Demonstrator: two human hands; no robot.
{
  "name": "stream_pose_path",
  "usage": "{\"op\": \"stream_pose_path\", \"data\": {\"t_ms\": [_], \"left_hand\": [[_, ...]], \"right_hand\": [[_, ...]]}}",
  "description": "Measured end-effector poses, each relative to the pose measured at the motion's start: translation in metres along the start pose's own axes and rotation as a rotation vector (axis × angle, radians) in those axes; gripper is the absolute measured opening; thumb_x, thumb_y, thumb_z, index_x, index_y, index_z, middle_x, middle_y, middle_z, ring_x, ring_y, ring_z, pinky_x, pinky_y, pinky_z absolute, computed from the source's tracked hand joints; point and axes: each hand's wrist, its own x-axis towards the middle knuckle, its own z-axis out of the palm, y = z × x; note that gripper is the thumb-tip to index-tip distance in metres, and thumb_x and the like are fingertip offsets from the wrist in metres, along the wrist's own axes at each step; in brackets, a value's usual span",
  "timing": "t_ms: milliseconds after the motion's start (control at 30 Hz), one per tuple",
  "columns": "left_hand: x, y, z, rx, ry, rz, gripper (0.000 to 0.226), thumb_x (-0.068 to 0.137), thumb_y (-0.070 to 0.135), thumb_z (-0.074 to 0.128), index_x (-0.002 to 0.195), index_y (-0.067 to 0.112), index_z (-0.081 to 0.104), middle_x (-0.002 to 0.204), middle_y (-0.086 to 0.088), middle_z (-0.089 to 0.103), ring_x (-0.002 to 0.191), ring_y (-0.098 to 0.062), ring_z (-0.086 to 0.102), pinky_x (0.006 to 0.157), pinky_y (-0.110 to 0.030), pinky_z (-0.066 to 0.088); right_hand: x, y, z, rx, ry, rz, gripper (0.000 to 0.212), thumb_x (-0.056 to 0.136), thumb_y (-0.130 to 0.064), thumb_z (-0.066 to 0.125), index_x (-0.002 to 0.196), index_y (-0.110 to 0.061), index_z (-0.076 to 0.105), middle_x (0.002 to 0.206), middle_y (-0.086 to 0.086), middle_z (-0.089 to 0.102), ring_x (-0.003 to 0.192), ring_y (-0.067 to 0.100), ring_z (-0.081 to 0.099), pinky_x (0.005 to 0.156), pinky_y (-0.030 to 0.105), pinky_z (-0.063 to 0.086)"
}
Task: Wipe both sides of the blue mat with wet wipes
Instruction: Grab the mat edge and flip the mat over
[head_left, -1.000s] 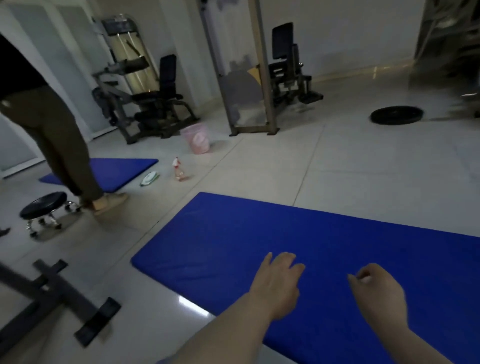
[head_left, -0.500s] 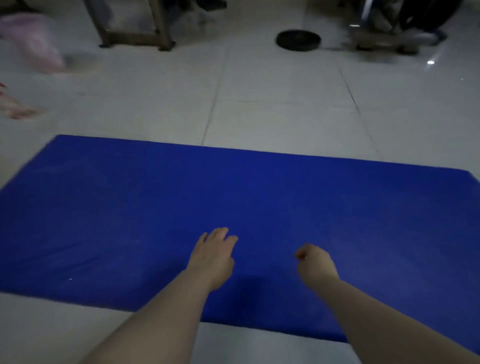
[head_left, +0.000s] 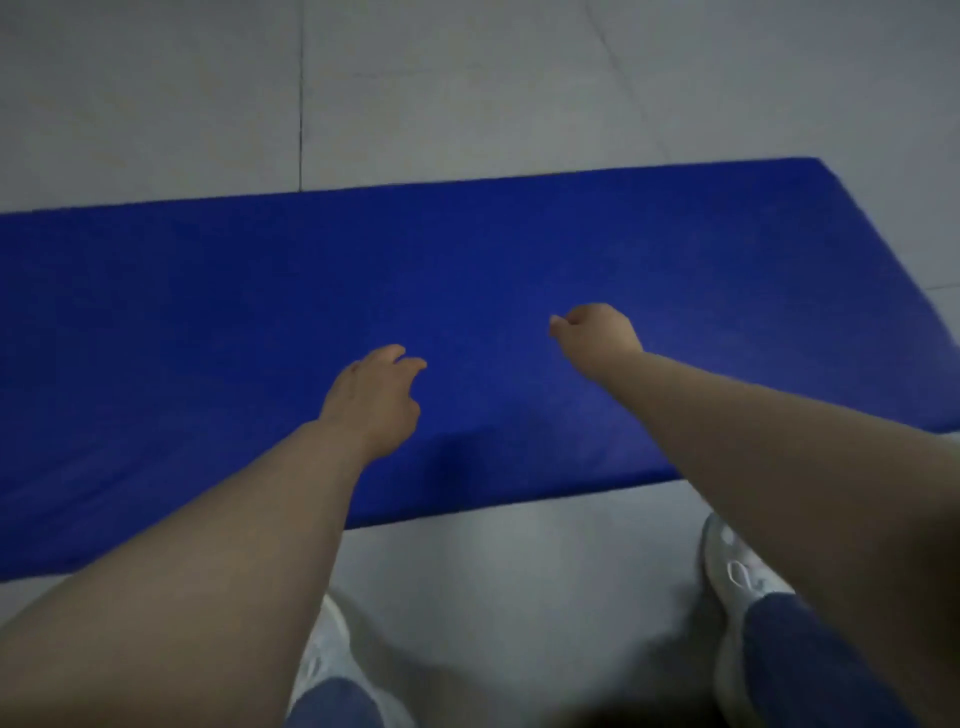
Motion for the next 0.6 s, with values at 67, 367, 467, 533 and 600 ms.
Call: {"op": "stream_pose_path", "data": {"t_ms": [67, 367, 467, 533, 600], "left_hand": [[-0.005, -0.011, -0.011, -0.034, 0.021, -0.001, 0.055, 0.093, 0.011, 0.045, 0.147, 0.021, 0.038, 0.146, 0.001, 0.039, 0.126, -0.02, 0.045, 0.097, -0.032, 0.039], [-0.016, -0.044, 0.006, -0.02, -0.246, -0.071, 0.056, 0.095, 0.014, 0.044, 0.148, 0.023, 0.032, 0.139, 0.001, 0.04, 0.118, -0.019, 0.047, 0.096, -0.035, 0.046], [-0.009, -0.045, 0.011, -0.031, -0.245, -0.083, 0.055, 0.095, 0.013, 0.044, 0.148, 0.022, 0.032, 0.14, 0.001, 0.039, 0.119, -0.019, 0.047, 0.097, -0.034, 0.045], [-0.003, -0.044, 0.014, -0.028, -0.246, -0.09, 0.054, 0.095, 0.014, 0.045, 0.147, 0.022, 0.033, 0.139, 0.0, 0.04, 0.118, -0.019, 0.048, 0.096, -0.034, 0.046], [0.002, -0.043, 0.02, -0.016, -0.265, -0.098, 0.054, 0.095, 0.015, 0.045, 0.147, 0.022, 0.033, 0.138, 0.0, 0.04, 0.116, -0.019, 0.048, 0.095, -0.034, 0.046]], "right_hand": [[-0.004, -0.022, -0.017, 0.022, -0.001, -0.009, 0.03, 0.097, -0.027, 0.045, 0.087, 0.0, 0.056, 0.074, 0.013, 0.056, 0.065, 0.025, 0.053, 0.058, 0.03, 0.045], [-0.003, -0.009, 0.009, -0.186, -0.018, 0.001, 0.04, 0.092, -0.03, 0.054, 0.129, -0.014, 0.052, 0.121, 0.009, 0.053, 0.077, 0.024, 0.058, 0.057, 0.027, 0.043], [0.009, -0.005, 0.023, -0.206, -0.029, 0.032, 0.037, 0.092, -0.028, 0.053, 0.125, -0.011, 0.055, 0.122, 0.007, 0.053, 0.086, 0.026, 0.062, 0.063, 0.03, 0.049], [0.017, -0.008, 0.034, -0.23, -0.042, 0.017, 0.03, 0.092, -0.025, 0.051, 0.117, -0.009, 0.059, 0.121, 0.005, 0.051, 0.089, 0.027, 0.062, 0.068, 0.033, 0.05], [0.022, -0.011, 0.044, -0.267, -0.045, -0.016, 0.027, 0.094, -0.024, 0.049, 0.114, -0.011, 0.06, 0.123, 0.004, 0.045, 0.085, 0.025, 0.058, 0.065, 0.03, 0.047]]}}
